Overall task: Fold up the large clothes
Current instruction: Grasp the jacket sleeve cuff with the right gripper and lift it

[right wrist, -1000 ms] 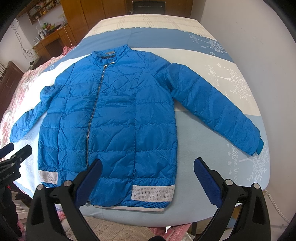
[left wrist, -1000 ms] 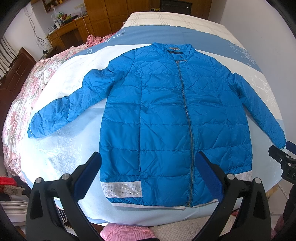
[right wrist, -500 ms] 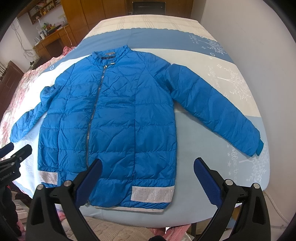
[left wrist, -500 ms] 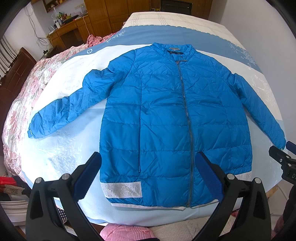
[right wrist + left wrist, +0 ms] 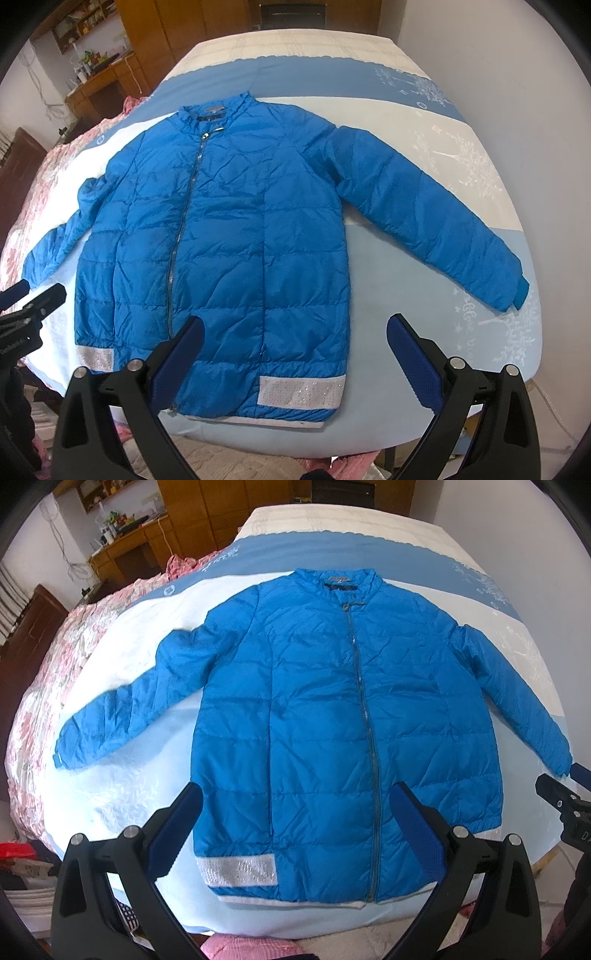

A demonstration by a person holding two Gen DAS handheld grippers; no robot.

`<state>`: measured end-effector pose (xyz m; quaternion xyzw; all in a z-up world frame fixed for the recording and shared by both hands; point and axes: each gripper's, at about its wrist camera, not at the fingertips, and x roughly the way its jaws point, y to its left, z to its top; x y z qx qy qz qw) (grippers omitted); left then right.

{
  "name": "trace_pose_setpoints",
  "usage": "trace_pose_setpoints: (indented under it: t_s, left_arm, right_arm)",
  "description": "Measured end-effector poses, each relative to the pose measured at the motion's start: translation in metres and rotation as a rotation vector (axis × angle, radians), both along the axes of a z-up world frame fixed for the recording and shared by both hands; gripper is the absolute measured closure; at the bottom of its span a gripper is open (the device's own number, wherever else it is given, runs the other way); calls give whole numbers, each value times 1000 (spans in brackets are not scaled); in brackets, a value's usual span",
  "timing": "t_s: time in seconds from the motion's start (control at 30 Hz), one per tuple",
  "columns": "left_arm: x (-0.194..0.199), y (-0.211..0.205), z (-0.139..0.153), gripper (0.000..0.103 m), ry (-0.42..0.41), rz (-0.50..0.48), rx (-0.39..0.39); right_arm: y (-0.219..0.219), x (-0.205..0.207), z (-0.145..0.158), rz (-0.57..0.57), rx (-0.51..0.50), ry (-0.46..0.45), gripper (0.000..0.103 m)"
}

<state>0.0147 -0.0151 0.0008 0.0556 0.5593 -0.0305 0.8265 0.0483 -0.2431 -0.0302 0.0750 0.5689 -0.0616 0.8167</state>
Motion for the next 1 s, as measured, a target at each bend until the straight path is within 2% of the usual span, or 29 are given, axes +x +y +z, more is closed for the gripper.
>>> trace_pose_setpoints:
  t_s: [0.23, 0.5, 0.57, 0.67, 0.77, 1.0]
  left_arm:
    - [18, -29, 13, 3, -77, -52, 35]
    - [43, -68, 12, 3, -116, -135, 46]
    - [55, -78, 5, 3, -95, -154, 26]
    - [80, -91, -12, 3, -38, -175, -49]
    - [104, -103, -31, 3, -5, -182, -84]
    - [164, -126, -75, 4, 87, -100, -196]
  right_arm:
    - [-54, 7, -18, -115, 40, -21, 4]
    - [-164, 8, -74, -384, 246, 40, 4]
    - [-196, 4, -94, -476, 287, 58, 4]
    - [-236, -3, -122, -593, 323, 93, 4]
    - [-270, -13, -146, -693, 411, 100, 6]
    - [-320, -22, -176, -830, 506, 77, 6]
